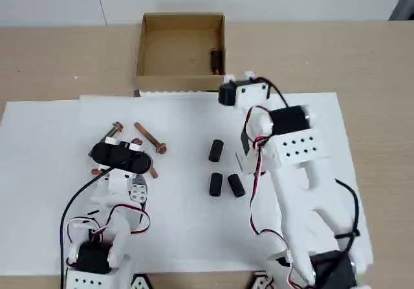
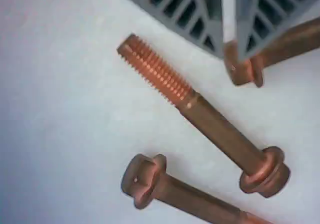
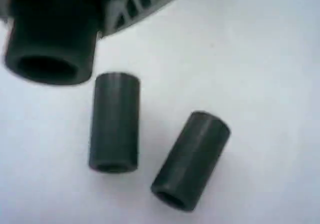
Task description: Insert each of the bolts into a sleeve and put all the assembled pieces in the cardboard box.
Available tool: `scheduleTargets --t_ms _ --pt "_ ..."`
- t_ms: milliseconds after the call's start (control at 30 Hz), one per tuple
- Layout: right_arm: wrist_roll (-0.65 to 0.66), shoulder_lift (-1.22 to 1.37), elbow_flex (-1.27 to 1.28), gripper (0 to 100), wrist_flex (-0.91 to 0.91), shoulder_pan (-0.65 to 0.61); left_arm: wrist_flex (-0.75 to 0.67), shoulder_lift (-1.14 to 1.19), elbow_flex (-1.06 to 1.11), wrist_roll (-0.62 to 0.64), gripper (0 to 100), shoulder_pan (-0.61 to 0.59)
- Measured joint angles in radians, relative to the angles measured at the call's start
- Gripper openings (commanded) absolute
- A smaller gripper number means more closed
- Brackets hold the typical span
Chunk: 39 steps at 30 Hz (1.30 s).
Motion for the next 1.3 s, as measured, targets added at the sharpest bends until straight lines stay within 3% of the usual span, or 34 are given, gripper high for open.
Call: scheduleTargets --t_ms 433,767,933,1300 --pt "-0.081 -0.382 -0.057 0.2 0.035 0.000 0.000 0.000 0.000 -0.020 1 0.000" --pt "-0.138 -0.649 0.129 0.2 0.035 0.163 0.052 0.015 -0.186 -0.037 1 0.000" --pt "-0.138 -0.767 0.290 0.2 -0.002 0.175 0.072 0.224 -0.382 -0.063 1 -0.074" --pt "-0.146 -0.881 0.480 0.2 -0.112 0.175 0.072 0.982 -0.939 -0.130 1 -0.270"
